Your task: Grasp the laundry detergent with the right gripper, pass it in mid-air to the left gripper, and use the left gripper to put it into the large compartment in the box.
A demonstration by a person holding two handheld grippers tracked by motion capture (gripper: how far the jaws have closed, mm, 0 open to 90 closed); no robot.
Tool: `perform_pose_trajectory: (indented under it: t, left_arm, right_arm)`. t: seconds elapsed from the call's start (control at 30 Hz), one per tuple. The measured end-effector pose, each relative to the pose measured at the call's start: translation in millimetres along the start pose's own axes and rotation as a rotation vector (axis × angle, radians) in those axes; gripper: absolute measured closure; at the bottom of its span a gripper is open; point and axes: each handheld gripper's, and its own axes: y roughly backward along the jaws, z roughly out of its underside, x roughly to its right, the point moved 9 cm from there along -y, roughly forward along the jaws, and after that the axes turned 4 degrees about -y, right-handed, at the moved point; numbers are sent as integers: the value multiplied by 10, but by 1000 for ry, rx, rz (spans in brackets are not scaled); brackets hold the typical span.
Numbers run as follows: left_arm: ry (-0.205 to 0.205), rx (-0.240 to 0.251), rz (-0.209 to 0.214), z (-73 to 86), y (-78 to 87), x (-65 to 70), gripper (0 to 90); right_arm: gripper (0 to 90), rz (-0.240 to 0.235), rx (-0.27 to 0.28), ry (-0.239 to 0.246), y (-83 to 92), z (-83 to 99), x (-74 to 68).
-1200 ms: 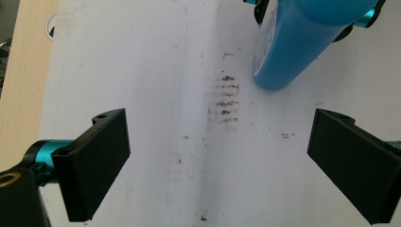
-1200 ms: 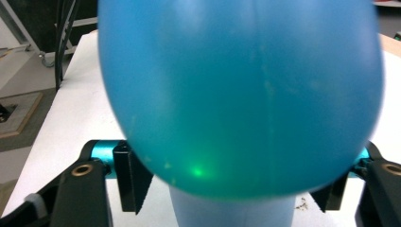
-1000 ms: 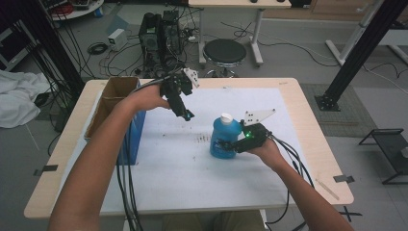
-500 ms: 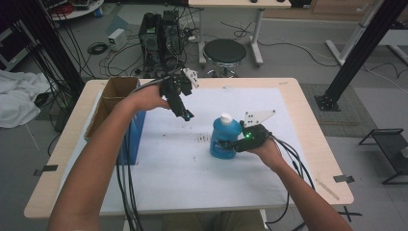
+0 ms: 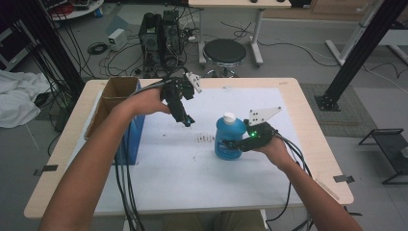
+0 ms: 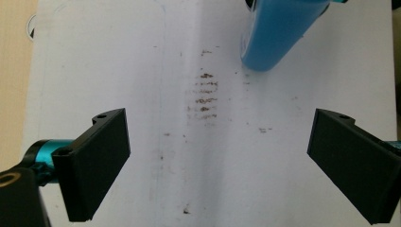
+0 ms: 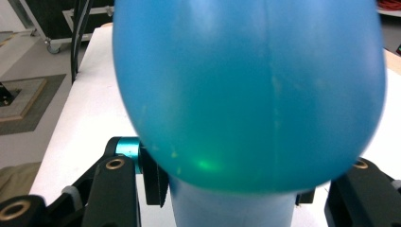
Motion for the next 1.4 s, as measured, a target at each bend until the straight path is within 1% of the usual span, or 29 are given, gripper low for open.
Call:
perform_pose_trajectory:
  t: [0.03, 0.07, 0.1, 0.17, 0.2, 0.27, 0.33, 0.4, 0.43, 0.47, 0.53, 0.57, 0.6, 0.63, 0.7, 0.73, 0.8, 0.87, 0.93, 1.07, 1.1, 1.13, 1.2, 1.23, 1.27, 1.3, 1.33, 1.37, 1.4]
  left_arm:
    - [-8, -9, 3, -14, 7, 31, 66]
    - [-9, -12, 9, -32, 12, 68, 66]
    - [-16, -14, 10, -52, 15, 95, 66]
    - [-24, -22, 14, -87, 32, 152, 66]
    - [-24, -20, 22, -107, 38, 188, 66]
    - [-32, -27, 27, -134, 58, 242, 66]
    - [-38, -33, 28, -158, 74, 292, 66]
    - [-47, -41, 28, -175, 95, 336, 66]
    - [-49, -42, 31, -184, 105, 361, 66]
    - [-52, -45, 31, -191, 115, 381, 66]
    - [-55, -50, 29, -203, 131, 417, 66]
    - [-57, -56, 28, -208, 140, 432, 66]
    - [-57, -62, 31, -212, 150, 450, 66]
    - [-60, -66, 32, -217, 155, 464, 66]
    - [-59, -68, 34, -232, 162, 498, 66]
    - [-60, -70, 31, -239, 165, 512, 66]
    - [-61, -71, 41, -256, 166, 551, 66]
    - [-58, -73, 50, -273, 167, 589, 66]
    - [-57, -77, 55, -289, 173, 624, 66]
    - [-60, -77, 60, -312, 185, 677, 66]
    - [-60, -80, 61, -315, 190, 690, 66]
    - [-59, -79, 64, -322, 191, 704, 66]
    - [-53, -76, 69, -336, 191, 731, 66]
    - [-58, -84, 68, -341, 193, 738, 66]
    - [-56, -81, 70, -353, 188, 752, 66]
    - [-57, -86, 78, -363, 190, 769, 66]
    - [-57, -85, 83, -378, 186, 780, 66]
    - [-55, -81, 82, -395, 182, 788, 66]
    - [-58, -81, 80, -412, 180, 790, 66]
  right_arm:
    - [433, -4, 6, 9, 11, -16, -4]
    - [433, -6, -3, -11, 33, -18, -28]
    - [433, -9, -1, 3, 59, -40, -48]
    - [433, -11, 1, -2, 67, -52, -63]
    - [433, -23, 3, 1, 86, -72, -88]
    - [433, -33, 1, -3, 93, -78, -107]
    - [433, -39, -3, 5, 105, -97, -131]
    - [433, -52, 18, 3, 92, -130, -168]
    - [433, -61, 9, 5, 99, -131, -183]
    - [433, -64, 19, 3, 95, -147, -200]
    - [433, -80, 26, -3, 89, -167, -244]
    - [433, -80, 26, 15, 84, -176, -246]
    - [433, -85, 30, 16, 75, -189, -266]
    - [433, -90, 20, 13, 73, -190, -288]
    - [434, -96, 22, 29, 48, -217, -313]
    - [433, -102, 8, 28, 45, -218, -334]
    - [434, -109, -2, 35, 26, -238, -365]
    - [434, -113, 7, 57, -11, -271, -383]
    - [434, -116, -12, 59, -24, -282, -407]
    - [434, -125, -8, 74, -66, -318, -441]
    - [434, -125, -10, 55, -71, -316, -461]
    - [434, -124, -16, 66, -72, -320, -455]
    - [434, -125, -17, 70, -103, -324, -463]
    - [434, -125, -17, 70, -103, -324, -463]
    - [435, -132, -29, 59, -105, -313, -473]
    - [435, -131, -22, 66, -121, -317, -469]
    - [435, -131, -31, 64, -126, -310, -473]
    - [435, -135, -16, 79, -149, -324, -470]
    - [435, -138, -36, 54, -142, -309, -494]
